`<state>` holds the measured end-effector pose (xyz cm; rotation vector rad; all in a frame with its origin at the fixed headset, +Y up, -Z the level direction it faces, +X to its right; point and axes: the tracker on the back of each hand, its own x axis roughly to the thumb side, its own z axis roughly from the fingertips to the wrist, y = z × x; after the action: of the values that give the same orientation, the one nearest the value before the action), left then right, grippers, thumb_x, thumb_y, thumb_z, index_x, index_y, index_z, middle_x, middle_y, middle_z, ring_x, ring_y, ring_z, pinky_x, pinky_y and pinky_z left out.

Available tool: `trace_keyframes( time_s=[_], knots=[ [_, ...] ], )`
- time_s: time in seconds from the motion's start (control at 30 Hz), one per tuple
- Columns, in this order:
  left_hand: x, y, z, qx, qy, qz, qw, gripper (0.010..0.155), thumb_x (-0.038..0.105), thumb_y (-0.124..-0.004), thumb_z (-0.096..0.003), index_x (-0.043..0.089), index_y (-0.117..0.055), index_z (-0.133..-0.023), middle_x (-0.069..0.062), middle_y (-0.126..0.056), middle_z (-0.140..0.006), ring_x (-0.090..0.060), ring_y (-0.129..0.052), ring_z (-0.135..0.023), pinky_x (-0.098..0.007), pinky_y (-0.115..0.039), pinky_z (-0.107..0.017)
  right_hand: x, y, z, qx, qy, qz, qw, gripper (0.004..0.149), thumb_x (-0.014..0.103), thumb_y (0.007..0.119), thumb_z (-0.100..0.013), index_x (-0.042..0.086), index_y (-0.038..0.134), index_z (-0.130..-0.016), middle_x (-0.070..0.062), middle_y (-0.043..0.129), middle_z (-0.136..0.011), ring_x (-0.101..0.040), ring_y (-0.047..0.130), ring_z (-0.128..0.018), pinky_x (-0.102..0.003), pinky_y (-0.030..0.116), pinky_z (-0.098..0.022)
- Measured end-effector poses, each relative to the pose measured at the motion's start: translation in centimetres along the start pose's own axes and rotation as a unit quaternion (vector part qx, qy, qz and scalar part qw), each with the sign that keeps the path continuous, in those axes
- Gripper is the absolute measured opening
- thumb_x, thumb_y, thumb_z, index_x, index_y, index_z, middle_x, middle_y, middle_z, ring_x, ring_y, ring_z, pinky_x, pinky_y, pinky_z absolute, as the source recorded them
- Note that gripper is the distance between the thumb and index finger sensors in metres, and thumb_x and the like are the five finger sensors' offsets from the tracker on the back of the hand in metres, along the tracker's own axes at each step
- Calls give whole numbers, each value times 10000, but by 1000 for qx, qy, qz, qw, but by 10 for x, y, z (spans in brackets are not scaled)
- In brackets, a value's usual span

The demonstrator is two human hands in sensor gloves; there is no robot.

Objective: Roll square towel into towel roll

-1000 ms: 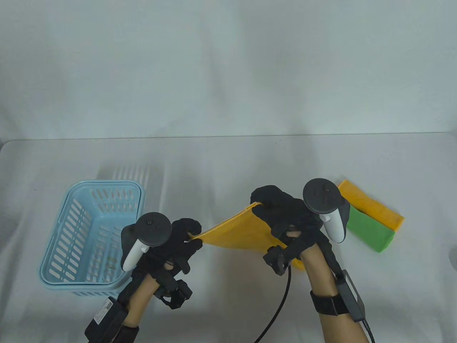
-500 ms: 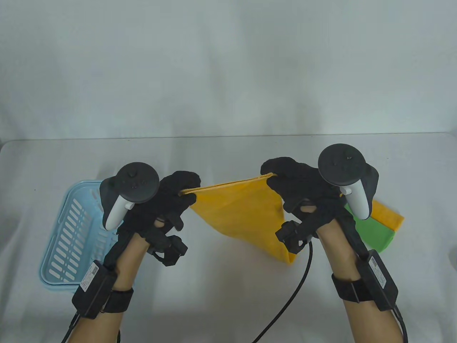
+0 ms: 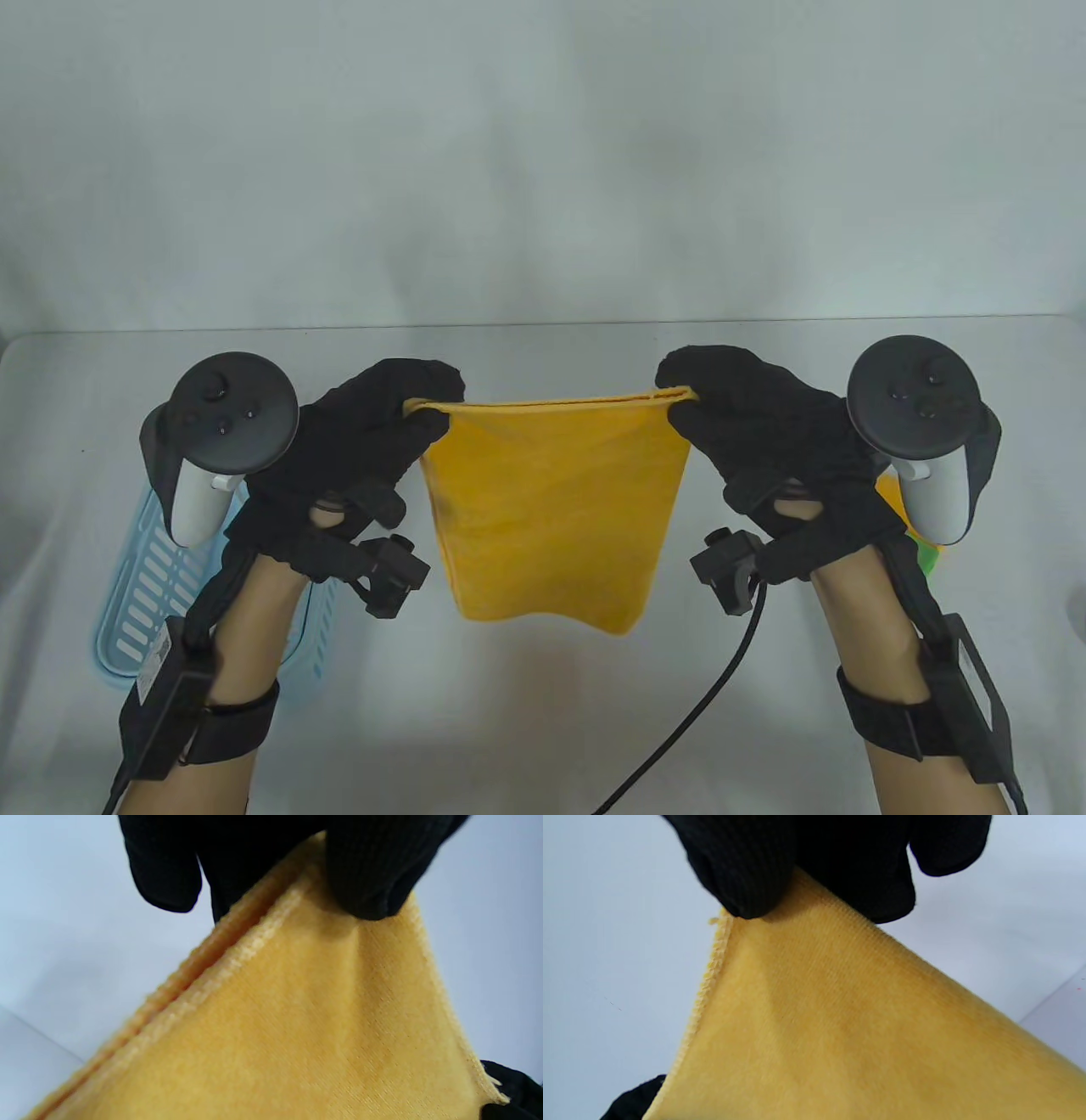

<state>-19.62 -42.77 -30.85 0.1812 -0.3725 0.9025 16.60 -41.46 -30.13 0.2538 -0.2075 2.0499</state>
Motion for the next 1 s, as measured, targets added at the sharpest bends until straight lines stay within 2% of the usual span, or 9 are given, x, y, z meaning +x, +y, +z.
trace_keyframes(
  time_s=[0.1,0.2,0.33,0.43,0.5,0.6,0.7,0.87,1.0],
  knots=[
    [2,2,-12,14,6,-9,1000,425,332,-842,-414,403,-843,-833,105,-973,-806,-202,-1022,-755,-522,-743,-675,-2,-5,-11,-12,10,-30,999,411,329,879,-344,348,841,-753,46,957,-683,-250,940,-647,-540,712,-599],
    [-12,-8,-41,4,62,-35,997,483,308,-845,-409,333,-821,-891,102,-981,-796,-205,-1024,-751,-524,-743,-674,-20,3,-38,-21,61,-16,998,400,333,869,-352,357,840,-751,47,948,-700,-254,930,-663,-541,706,-603],
    [-45,-32,-78,-13,143,-121,982,426,318,-831,-410,365,-849,-833,107,-971,-802,-202,-1018,-759,-521,-742,-673,-58,26,-75,-26,136,59,989,393,341,857,-356,366,840,-748,47,933,-733,-261,921,-689,-539,704,-605],
    [-66,-51,-96,-22,191,-122,974,407,315,-828,-412,392,-854,-811,97,-928,-855,-220,-978,-803,-525,-731,-678,-83,42,-97,-43,172,96,979,385,336,858,-352,366,849,-735,39,929,-746,-270,920,-697,-543,707,-600],
    [-62,-47,-104,-13,186,-112,976,405,317,-829,-409,401,-859,-805,87,-908,-884,-229,-959,-826,-527,-726,-681,-81,38,-105,-70,168,80,980,381,337,856,-350,378,850,-729,34,905,-788,-280,900,-734,-548,692,-613],
    [-43,-29,-107,9,148,-80,986,407,322,-824,-416,416,-847,-812,98,-894,-896,-219,-946,-843,-521,-717,-692,-63,25,-108,-106,122,12,987,378,335,849,-357,392,842,-731,38,882,-822,-284,876,-766,-550,675,-628],
    [-35,-23,-106,9,131,-99,986,410,333,-821,-419,428,-838,-818,105,-877,-915,-216,-927,-865,-526,-700,-706,-55,18,-107,-98,97,12,990,377,339,836,-366,413,832,-736,47,855,-858,-285,850,-801,-552,653,-647],
    [-72,-64,-94,-31,174,-142,974,417,323,-817,-420,417,-832,-826,102,-876,-916,-219,-922,-871,-532,-699,-704,-98,44,-94,-61,135,85,985,375,331,823,-374,414,826,-740,61,850,-883,-299,847,-825,-560,653,-649],
    [-105,-99,-76,-60,201,-165,964,415,312,-816,-417,401,-836,-822,101,-879,-913,-224,-928,-863,-530,-707,-697,-137,66,-77,-36,158,73,984,375,323,818,-375,404,823,-741,65,879,-862,-303,866,-814,-562,661,-642]
  ],
)
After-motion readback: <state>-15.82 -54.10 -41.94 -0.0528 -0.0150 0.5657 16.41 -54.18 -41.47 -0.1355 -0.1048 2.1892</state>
